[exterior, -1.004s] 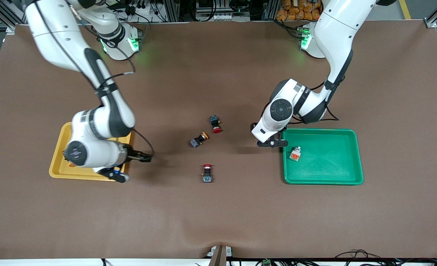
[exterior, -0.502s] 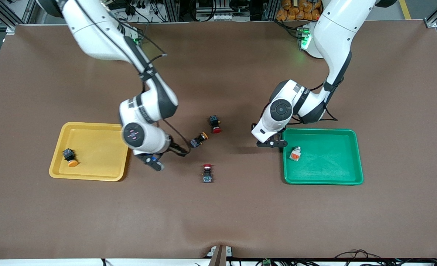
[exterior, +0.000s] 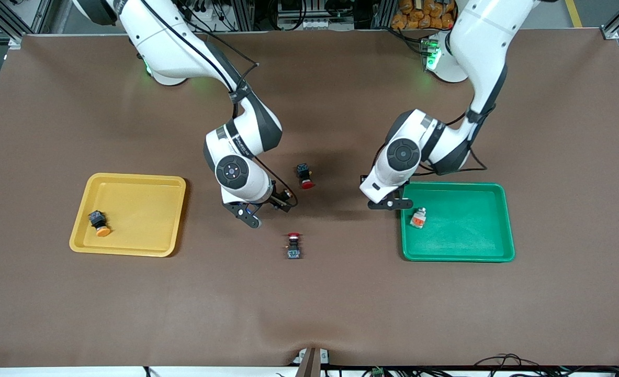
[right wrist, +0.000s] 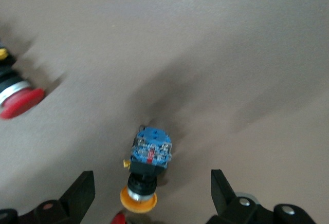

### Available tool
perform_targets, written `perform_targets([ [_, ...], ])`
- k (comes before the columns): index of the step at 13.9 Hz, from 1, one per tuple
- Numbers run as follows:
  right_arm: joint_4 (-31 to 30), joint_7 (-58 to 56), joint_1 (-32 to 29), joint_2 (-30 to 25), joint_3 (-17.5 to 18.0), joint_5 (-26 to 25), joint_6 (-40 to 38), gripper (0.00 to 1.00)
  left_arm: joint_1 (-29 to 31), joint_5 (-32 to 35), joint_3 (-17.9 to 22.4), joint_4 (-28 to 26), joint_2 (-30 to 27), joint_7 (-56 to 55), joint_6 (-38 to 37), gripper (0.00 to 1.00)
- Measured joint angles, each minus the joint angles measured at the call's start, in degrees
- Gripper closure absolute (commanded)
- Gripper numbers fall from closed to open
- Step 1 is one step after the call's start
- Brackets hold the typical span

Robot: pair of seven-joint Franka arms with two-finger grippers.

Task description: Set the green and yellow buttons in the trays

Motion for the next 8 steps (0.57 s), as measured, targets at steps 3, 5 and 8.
perform_targets([
  [3, -0.04, 4.57, 1.13, 1.49, 0.02, -4.05, 1.57, 0.00, 3.98, 0.00, 0.15, 0.06, -3.77, 2.41, -4.38, 0.85],
  [5, -0.05, 10.16, 2.56, 2.48, 0.02, -6.94, 3.47, 0.00, 9.51, 0.00, 0.35, -0.31, -3.70, 9.12, -4.47, 0.85],
  [8, -0.04, 12.48, 3.56, 3.28, 0.00, -7.66, 4.83, 0.00, 18.85, 0.00, 0.59, -0.04, -2.10, 20.91, -3.61, 0.85],
])
